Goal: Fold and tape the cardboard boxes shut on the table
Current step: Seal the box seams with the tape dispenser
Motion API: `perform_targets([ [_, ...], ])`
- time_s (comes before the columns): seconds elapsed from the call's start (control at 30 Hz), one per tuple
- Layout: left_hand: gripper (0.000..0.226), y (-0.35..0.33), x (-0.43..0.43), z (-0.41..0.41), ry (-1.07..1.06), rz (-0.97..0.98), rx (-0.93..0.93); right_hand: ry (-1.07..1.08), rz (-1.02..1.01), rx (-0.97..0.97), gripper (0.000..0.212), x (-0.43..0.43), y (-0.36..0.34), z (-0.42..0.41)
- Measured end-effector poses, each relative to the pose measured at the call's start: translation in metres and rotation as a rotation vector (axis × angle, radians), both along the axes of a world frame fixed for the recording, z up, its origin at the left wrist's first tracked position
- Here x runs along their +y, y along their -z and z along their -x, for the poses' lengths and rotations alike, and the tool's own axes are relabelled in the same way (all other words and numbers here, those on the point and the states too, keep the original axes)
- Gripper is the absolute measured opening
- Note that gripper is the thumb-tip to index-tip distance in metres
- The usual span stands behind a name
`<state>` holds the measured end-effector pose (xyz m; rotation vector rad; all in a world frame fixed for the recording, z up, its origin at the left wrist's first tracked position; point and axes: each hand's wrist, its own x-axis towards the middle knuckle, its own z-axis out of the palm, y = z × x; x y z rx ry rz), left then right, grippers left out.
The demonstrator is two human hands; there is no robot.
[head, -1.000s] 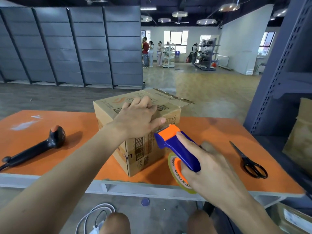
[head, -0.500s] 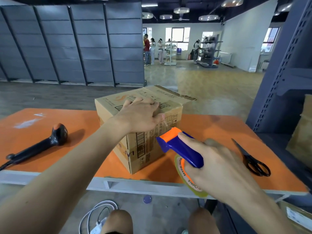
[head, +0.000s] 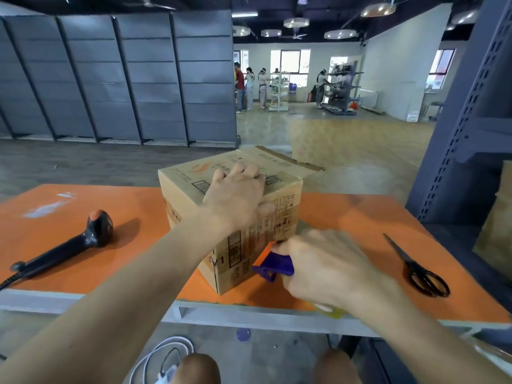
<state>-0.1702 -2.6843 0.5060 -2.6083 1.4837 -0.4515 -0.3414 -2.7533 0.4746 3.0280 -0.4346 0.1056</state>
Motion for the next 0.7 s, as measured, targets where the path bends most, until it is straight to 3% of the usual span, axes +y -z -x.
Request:
perform_targets([
  [0.1, 0.067, 0.005, 0.000, 0.005, -0.020, 0.010, -0.092, 0.042, -0.067, -0.188, 0.051, -0.009, 0.004, 0.012],
  [0.3, 0.087, 0.017, 0.001, 0.020, -0.067, 0.024, -0.208, 0.134, -0.170, -0.298, 0.060, -0.026, 0.018, 0.030],
  [0.5, 0.065, 0.010, 0.000, 0.025, -0.119, 0.104, -0.144, 0.153, -0.435, -0.518, 0.070, -0.041, 0.035, 0.055],
  [0.7, 0.051, 0.007, 0.000, 0.030, -0.132, 0.065, -0.119, 0.149, -0.613, -0.687, 0.073, -0.049, 0.055, 0.065],
])
